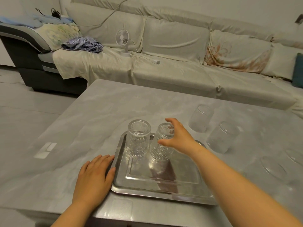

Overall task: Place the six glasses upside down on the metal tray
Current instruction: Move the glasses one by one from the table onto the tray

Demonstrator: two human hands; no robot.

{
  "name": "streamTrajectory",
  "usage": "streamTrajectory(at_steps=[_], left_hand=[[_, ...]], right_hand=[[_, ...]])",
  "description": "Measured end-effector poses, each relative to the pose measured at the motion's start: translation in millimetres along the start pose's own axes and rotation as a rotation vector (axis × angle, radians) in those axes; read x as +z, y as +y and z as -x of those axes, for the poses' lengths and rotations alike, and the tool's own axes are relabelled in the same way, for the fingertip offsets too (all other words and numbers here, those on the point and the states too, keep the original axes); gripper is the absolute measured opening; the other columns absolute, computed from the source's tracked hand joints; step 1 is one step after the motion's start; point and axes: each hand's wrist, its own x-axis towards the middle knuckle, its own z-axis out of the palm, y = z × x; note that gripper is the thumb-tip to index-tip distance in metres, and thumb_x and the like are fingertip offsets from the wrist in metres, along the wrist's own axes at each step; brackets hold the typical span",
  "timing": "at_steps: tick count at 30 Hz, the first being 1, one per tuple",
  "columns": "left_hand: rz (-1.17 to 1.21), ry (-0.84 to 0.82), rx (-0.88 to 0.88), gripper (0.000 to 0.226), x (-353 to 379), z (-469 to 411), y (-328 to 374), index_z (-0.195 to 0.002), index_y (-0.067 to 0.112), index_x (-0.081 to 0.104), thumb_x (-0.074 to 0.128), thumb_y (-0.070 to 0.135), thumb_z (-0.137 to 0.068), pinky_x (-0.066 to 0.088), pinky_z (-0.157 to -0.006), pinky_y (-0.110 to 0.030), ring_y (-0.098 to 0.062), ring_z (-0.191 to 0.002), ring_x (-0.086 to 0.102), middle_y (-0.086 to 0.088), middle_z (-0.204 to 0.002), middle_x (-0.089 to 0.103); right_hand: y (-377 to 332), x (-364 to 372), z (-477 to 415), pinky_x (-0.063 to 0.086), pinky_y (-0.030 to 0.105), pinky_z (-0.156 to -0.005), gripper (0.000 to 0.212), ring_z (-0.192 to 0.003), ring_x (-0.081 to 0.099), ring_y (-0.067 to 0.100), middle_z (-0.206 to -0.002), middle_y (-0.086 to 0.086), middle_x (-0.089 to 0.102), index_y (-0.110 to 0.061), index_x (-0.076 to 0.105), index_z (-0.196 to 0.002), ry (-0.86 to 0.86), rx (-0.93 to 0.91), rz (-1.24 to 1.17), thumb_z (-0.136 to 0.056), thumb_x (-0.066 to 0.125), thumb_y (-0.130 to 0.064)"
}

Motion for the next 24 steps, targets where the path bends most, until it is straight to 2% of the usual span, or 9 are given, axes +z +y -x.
streamTrajectory(at_steps=[7, 14, 16, 21, 24], left_hand=[[0.006, 0.000, 0.009, 0.039, -1.0, -0.6, 0.7, -0.129, 0.026, 0.041, 0.038, 0.031, -0.090, 0.015, -0.112, -0.035, -0.015, -0.134, 0.031, 0.004, -0.139, 0.045], [0.007, -0.010, 0.002, 0.039, -2.2, 0.8, 2.4, -0.129, 0.025, 0.041, 0.040, 0.029, -0.090, 0.016, -0.113, -0.036, -0.016, -0.133, 0.032, 0.003, -0.139, 0.046], [0.010, -0.010, 0.005, 0.038, -3.0, 0.5, 3.0, -0.128, 0.025, 0.043, 0.040, 0.029, -0.090, 0.017, -0.112, -0.037, -0.016, -0.133, 0.033, 0.003, -0.137, 0.048], [0.020, -0.011, 0.001, 0.038, -4.9, -0.2, 4.5, -0.127, 0.024, 0.044, 0.042, 0.028, -0.089, 0.019, -0.111, -0.039, -0.018, -0.132, 0.035, 0.000, -0.136, 0.049], [0.017, -0.018, -0.005, 0.039, -4.7, 0.9, 5.3, -0.128, 0.024, 0.043, 0.040, 0.034, -0.090, 0.019, -0.112, -0.039, -0.018, -0.132, 0.035, 0.000, -0.137, 0.048]], right_hand=[[-2.7, 6.7, -3.3, 0.036, 0.025, -0.089, 0.082, -0.119, 0.042, 0.022, -0.140, 0.007, 0.029, -0.024, 0.023, -0.135, -0.048, 0.007, 0.054, -0.069, 0.073, -0.026], [1.3, 0.9, -0.5, 0.031, 0.035, -0.104, 0.088, -0.129, 0.032, 0.022, -0.145, 0.006, 0.024, -0.025, 0.019, -0.137, -0.073, 0.009, -0.004, -0.068, 0.073, -0.034], [3.0, -12.3, -2.3, 0.032, 0.037, -0.103, 0.084, -0.128, 0.034, 0.022, -0.144, 0.007, 0.027, -0.023, 0.021, -0.136, -0.007, 0.012, -0.027, -0.070, 0.071, -0.038], [24.0, -70.9, -18.6, 0.031, 0.040, -0.104, 0.070, -0.126, 0.037, 0.029, -0.140, 0.014, 0.033, -0.015, 0.030, -0.132, 0.346, 0.127, -0.003, -0.075, 0.067, -0.033], [44.8, -97.9, -27.4, 0.028, 0.043, -0.105, 0.070, -0.130, 0.028, 0.033, -0.143, 0.014, 0.028, -0.017, 0.028, -0.134, 0.376, 0.263, 0.130, -0.077, 0.064, -0.036]])
